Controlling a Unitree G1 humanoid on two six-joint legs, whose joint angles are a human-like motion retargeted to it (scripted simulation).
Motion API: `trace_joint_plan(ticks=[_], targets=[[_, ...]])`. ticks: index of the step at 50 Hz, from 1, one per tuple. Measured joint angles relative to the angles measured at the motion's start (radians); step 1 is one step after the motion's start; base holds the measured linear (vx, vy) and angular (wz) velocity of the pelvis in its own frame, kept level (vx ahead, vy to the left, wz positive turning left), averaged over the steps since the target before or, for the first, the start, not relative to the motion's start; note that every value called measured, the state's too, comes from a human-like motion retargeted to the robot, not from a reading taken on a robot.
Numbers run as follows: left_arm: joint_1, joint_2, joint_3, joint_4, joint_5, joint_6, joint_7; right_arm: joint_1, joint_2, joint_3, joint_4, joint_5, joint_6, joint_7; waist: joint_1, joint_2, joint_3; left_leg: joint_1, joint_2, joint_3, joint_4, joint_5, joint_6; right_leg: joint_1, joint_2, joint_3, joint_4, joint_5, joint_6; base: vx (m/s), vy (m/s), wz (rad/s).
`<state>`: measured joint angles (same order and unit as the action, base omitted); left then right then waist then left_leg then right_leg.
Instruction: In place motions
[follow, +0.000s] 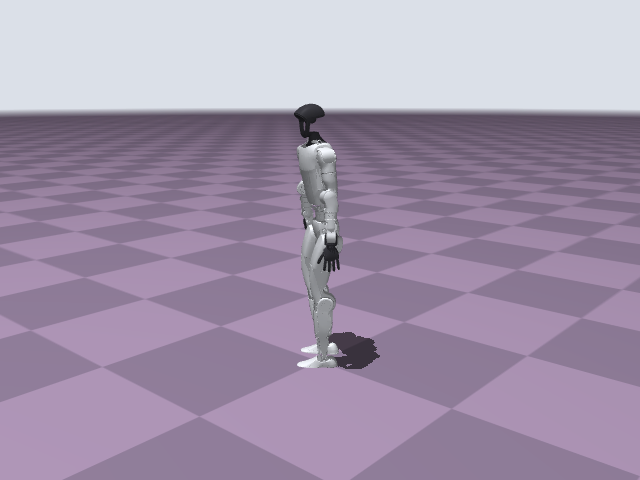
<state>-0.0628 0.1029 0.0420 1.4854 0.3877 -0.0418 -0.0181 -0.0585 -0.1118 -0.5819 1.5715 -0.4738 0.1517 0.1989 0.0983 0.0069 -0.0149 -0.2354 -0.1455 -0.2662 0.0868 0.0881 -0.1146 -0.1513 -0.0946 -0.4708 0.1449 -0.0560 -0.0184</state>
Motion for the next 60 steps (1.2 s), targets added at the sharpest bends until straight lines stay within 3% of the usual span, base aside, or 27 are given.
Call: trace_joint_plan(ticks=[5, 10, 13, 20, 23, 25, 28, 30, 32, 34, 35, 37, 39, 45, 50, 52, 55, 57, 60], targets=[[0.0, -0.011, -0.025, 0.009, -0.009, -0.029, 0.015, 0.012, -0.016, -0.029, -0.029, -0.038, 0.003, -0.018, 0.067, -0.006, -0.012, -0.028, 0.078, 0.46, -0.011, -0.012, 0.015, 0.026, -0.04, -0.22, -0.045, -0.005, -0.008, -0.14, 0.11, 2.3], [-0.006, -0.011, -0.011, 0.002, 0.003, -0.038, 0.049, 0.034, -0.015, -0.037, -0.026, -0.035, -0.004, -0.004, 0.048, -0.002, -0.032, -0.007, 0.136, 0.603, 0.028, -0.028, 0.057, 0.089, -0.074, -0.536, -0.051, -0.053, 0.008, -0.05, 0.21, 3.26], [-0.015, -0.023, -0.006, 0.01, -0.006, -0.036, 0.065, 0.066, -0.011, -0.052, -0.013, -0.052, 0.001, 0.016, 0.052, -0.024, -0.059, 0.015, 0.18, 0.713, 0.055, -0.055, 0.124, 0.124, -0.097, -0.682, -0.048, -0.077, 0.029, 0.09, 0.33, 3.6], [-0.022, -0.06, -0.035, 0.04, -0.026, -0.038, 0.082, 0.16, -0.004, -0.12, 0.035, -0.102, 0.013, 0.012, -0.045, -0.099, -0.156, 0.076, 0.231, 1.082, 0.129, -0.197, 0.218, 0.223, -0.07, -1.097, -0.124, -0.057, 0.126, 0.21, 0.3, 4.38], [-0.014, -0.07, -0.022, 0.047, -0.028, -0.042, 0.082, 0.196, -0.011, -0.122, 0.046, -0.1, 0.011, 0.007, 0.035, -0.125, -0.184, 0.119, 0.233, 1.21, 0.147, -0.219, 0.213, 0.213, -0.037, -1.099, -0.136, -0.042, 0.137, 0.36, 0.41, 1.77], [-0.004, -0.078, -0.021, 0.05, -0.028, -0.046, 0.083, 0.222, -0.02, -0.136, 0.054, -0.091, 0.007, 0.011, 0.121, -0.113, -0.188, 0.141, 0.226, 1.178, 0.1, -0.236, 0.149, 0.236, -0.004, -1.099, -0.113, -0.031, 0.138, 0.26, 0.37, 0.86], [0.034, -0.092, -0.026, 0.05, -0.038, -0.06, 0.098, 0.252, -0.048, -0.159, 0.061, -0.095, 0.011, 0.029, 0.21, -0.071, -0.189, 0.154, 0.211, 1.092, 0.027, -0.243, 0.18, 0.298, 0.011, -1.099, -0.025, 0.033, 0.122, 0.34, 0.48, 1.07], [0.053, -0.084, -0.031, 0.063, -0.048, -0.065, 0.114, 0.261, -0.064, -0.157, 0.058, -0.098, 0.03, 0.039, 0.211, 0.006, -0.193, 0.141, 0.295, 1.001, 0.058, -0.245, 0.181, 0.357, -0.006, -1.099, 0.111, 0.122, 0.065, 0.32, 0.31, 1.86], [0.059, -0.074, -0.035, 0.074, -0.041, -0.055, 0.132, 0.265, -0.07, -0.162, 0.042, -0.082, 0.019, 0.041, 0.129, 0.123, -0.171, 0.135, 0.37, 0.811, 0.084, -0.252, 0.178, 0.432, -0.045, -1.092, 0.342, 0.195, -0.03, 0.24, 0.28, 3.87], [0.05, -0.063, -0.017, 0.076, -0.037, -0.047, 0.13, 0.252, -0.08, -0.152, 0.024, -0.069, -0.01, 0.05, 0.031, 0.16, -0.115, 0.125, 0.341, 0.648, 0.092, -0.245, 0.196, 0.433, -0.173, -0.982, 0.601, 0.221, -0.102, 0.16, 0.15, 3.75], [0.043, -0.051, 0.0, 0.076, -0.036, -0.044, 0.122, 0.239, -0.084, -0.136, 0.017, -0.066, -0.02, 0.058, 0.006, 0.145, -0.082, 0.138, 0.303, 0.622, 0.088, -0.246, 0.208, 0.391, -0.257, -0.86, 0.719, 0.218, -0.112, 0.18, 0.09, 2.05], [0.029, -0.013, 0.011, 0.078, -0.024, -0.034, 0.111, 0.209, -0.071, -0.114, 0.008, -0.06, -0.003, 0.068, -0.014, 0.065, -0.055, 0.129, 0.2, 0.597, 0.059, -0.214, 0.237, 0.191, -0.33, -0.551, 0.842, 0.167, -0.057, 0.11, 0.0, 1.68], [0.02, 0.023, 0.005, 0.081, -0.015, -0.024, 0.11, 0.186, -0.048, -0.103, -0.002, -0.056, -0.005, 0.076, -0.042, 0.03, -0.043, 0.107, 0.156, 0.55, 0.039, -0.177, 0.253, 0.047, -0.292, -0.345, 0.859, 0.125, -0.014, -0.01, -0.14, 2.05], [0.021, 0.086, 0.007, 0.074, 0.006, 0.014, 0.061, 0.158, 0.002, -0.042, -0.064, -0.118, -0.048, 0.094, -0.066, 0.027, -0.049, 0.062, 0.145, 0.443, 0.003, -0.115, 0.26, -0.082, -0.19, -0.217, 0.596, -0.074, -0.024, 0.08, -0.21, 1.63], [0.053, 0.088, 0.039, 0.058, -0.015, 0.009, 0.045, 0.129, 0.016, 0.013, -0.089, -0.164, -0.045, 0.053, -0.108, -0.033, -0.035, 0.066, 0.052, 0.359, -0.006, -0.098, 0.269, -0.16, -0.115, 0.047, 0.19, -0.1, 0.051, 0.09, -0.18, 1.49], [0.057, 0.084, 0.042, 0.061, -0.021, 0.006, 0.037, 0.121, 0.02, 0.017, -0.091, -0.161, -0.045, 0.057, -0.107, -0.05, -0.023, 0.078, 0.025, 0.321, 0.016, -0.108, 0.267, -0.131, -0.14, 0.004, 0.089, -0.003, 0.023, 0.08, -0.16, 1.14], [0.042, 0.079, 0.035, 0.072, 0.002, 0.012, 0.019, 0.117, 0.027, -0.006, -0.079, -0.152, -0.037, 0.079, -0.07, -0.07, -0.026, 0.064, 0.001, 0.265, 0.068, -0.109, 0.261, -0.05, -0.182, -0.224, 0.05, -0.023, 0.06, 0.1, -0.09, 0.86], [0.056, 0.063, 0.031, 0.07, 0.006, 0.011, 0.038, 0.12, 0.025, -0.032, -0.065, -0.137, -0.02, 0.097, -0.004, -0.076, -0.036, 0.068, 0.012, 0.275, 0.079, -0.106, 0.255, -0.043, -0.153, -0.182, 0.027, -0.023, 0.052, 0.17, -0.09, 0.34], [0.093, 0.044, 0.05, 0.073, -0.028, 0.001, 0.038, 0.127, 0.034, -0.051, -0.064, -0.134, -0.008, 0.079, 0.033, -0.086, -0.045, 0.096, 0.021, 0.245, 0.068, -0.103, 0.236, 0.012, -0.133, -0.254, -0.027, -0.009, 0.056, 0.17, -0.14, 0.4]])
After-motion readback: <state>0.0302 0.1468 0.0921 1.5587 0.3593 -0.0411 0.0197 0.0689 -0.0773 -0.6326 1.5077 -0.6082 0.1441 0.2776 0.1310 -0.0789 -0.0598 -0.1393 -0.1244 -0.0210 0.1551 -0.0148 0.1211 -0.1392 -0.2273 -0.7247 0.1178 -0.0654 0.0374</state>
